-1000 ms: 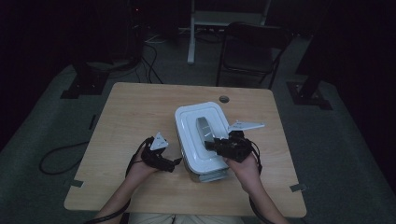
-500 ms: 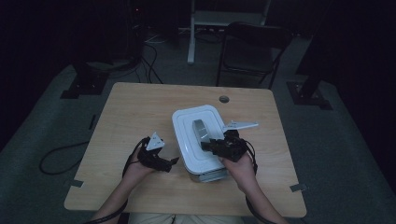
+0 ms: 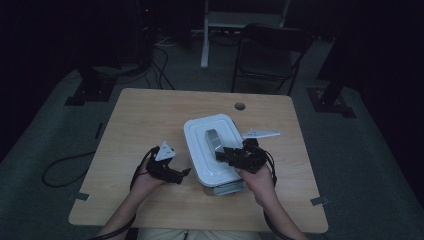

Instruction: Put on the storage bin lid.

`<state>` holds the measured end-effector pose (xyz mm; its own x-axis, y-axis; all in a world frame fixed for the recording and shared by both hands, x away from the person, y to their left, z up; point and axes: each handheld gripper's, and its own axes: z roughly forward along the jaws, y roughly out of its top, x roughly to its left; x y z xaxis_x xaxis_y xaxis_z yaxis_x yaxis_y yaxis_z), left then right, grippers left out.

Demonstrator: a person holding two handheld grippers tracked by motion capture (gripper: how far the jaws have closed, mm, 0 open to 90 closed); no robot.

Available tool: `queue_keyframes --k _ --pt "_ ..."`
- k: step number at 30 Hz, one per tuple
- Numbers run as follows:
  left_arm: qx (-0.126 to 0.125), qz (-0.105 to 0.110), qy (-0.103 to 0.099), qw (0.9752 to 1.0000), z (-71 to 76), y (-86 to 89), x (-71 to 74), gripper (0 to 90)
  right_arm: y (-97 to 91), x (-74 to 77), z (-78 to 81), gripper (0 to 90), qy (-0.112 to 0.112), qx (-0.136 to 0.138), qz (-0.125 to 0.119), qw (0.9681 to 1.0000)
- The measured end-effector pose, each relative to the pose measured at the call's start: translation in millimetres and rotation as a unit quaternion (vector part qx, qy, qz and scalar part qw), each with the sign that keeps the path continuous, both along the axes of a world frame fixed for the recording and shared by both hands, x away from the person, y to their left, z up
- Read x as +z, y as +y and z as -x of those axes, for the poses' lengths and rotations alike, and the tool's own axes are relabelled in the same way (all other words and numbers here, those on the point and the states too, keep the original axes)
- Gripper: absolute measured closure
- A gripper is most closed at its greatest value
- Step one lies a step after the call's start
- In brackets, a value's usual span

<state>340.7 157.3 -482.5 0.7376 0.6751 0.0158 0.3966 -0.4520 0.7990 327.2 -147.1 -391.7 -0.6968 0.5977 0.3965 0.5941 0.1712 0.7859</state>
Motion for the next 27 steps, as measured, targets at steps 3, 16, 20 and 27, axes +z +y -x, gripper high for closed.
queue_keyframes --k 3,16,20,27 --pt "0.001 0.003 0.0 1.0 -0.5 0.0 0.7 1.4 -3.7 5.9 3.7 52.1 -0.01 -0.005 -0.003 0.9999" --pt "0.003 0.006 -0.004 1.0 -3.8 0.0 7.5 1.4 -21.3 18.1 3.8 46.5 -0.037 -0.038 0.004 0.9986" --pt "0.002 0.004 -0.004 1.0 -3.8 -1.8 9.8 1.4 -8.6 13.1 1.0 43.8 -0.04 -0.033 0.028 0.9983" --pt "0.028 0.018 -0.013 0.9994 -8.1 16.1 34.9 1.4 -13.4 17.1 -0.6 41.7 -0.054 -0.047 0.045 0.9964"
